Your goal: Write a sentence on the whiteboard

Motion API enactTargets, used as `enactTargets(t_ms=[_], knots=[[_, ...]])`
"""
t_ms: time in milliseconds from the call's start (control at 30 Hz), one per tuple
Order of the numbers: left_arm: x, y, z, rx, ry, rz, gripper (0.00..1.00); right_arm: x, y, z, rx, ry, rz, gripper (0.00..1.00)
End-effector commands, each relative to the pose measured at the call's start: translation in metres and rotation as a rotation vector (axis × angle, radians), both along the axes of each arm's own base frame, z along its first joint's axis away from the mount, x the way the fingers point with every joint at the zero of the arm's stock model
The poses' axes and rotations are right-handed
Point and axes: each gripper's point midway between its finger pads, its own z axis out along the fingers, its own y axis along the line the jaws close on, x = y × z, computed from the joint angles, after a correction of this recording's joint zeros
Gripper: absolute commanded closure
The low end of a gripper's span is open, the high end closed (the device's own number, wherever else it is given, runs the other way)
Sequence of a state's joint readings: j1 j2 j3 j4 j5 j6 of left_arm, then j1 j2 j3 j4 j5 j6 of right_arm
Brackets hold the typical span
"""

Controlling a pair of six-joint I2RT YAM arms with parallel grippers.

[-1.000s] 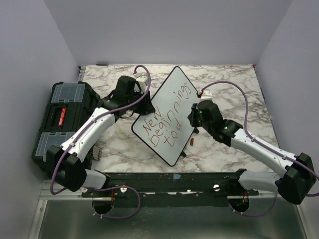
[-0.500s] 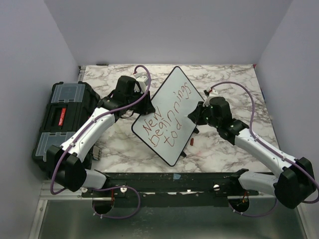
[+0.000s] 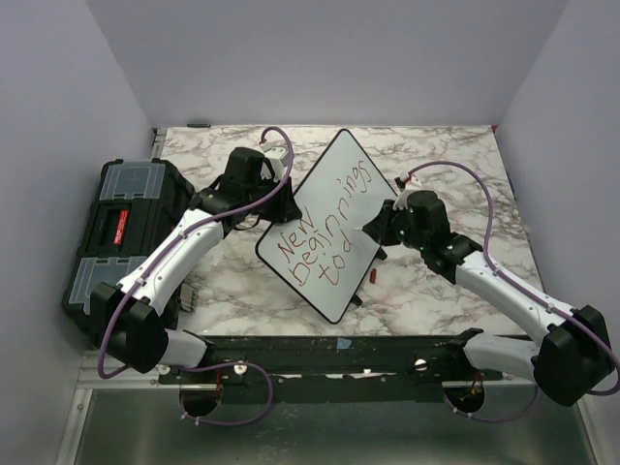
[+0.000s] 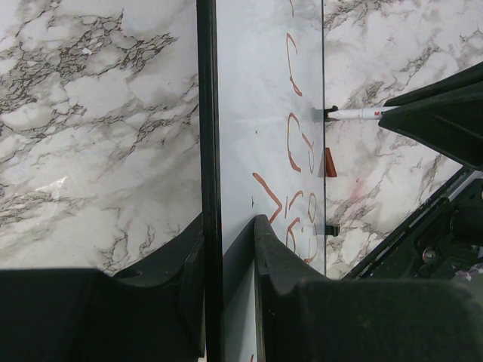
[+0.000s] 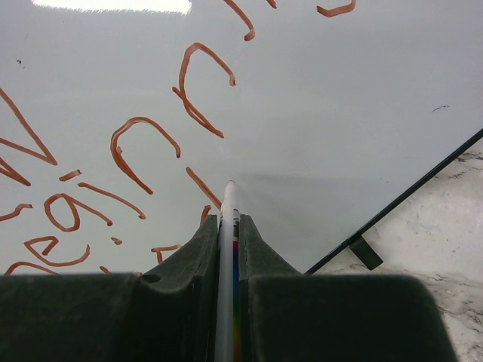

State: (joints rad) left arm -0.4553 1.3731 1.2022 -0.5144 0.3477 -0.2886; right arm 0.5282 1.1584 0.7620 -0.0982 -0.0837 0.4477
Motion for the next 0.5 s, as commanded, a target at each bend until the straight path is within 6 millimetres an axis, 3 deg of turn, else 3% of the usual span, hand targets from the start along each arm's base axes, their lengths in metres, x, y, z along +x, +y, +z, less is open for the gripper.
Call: enactTargets(t_ms=[0,467], knots=[[-0.015,0.027,-0.052,0.253,0.036,-0.050,1.00,0.003,0.001,0.004,0.016,-0.016,0.001,0.99],[-0.014,0.027,-0.054,0.257,0.042,-0.050,1.00,0.014,-0.003,0.002,-0.010,-0.017,-0.047,0.99]])
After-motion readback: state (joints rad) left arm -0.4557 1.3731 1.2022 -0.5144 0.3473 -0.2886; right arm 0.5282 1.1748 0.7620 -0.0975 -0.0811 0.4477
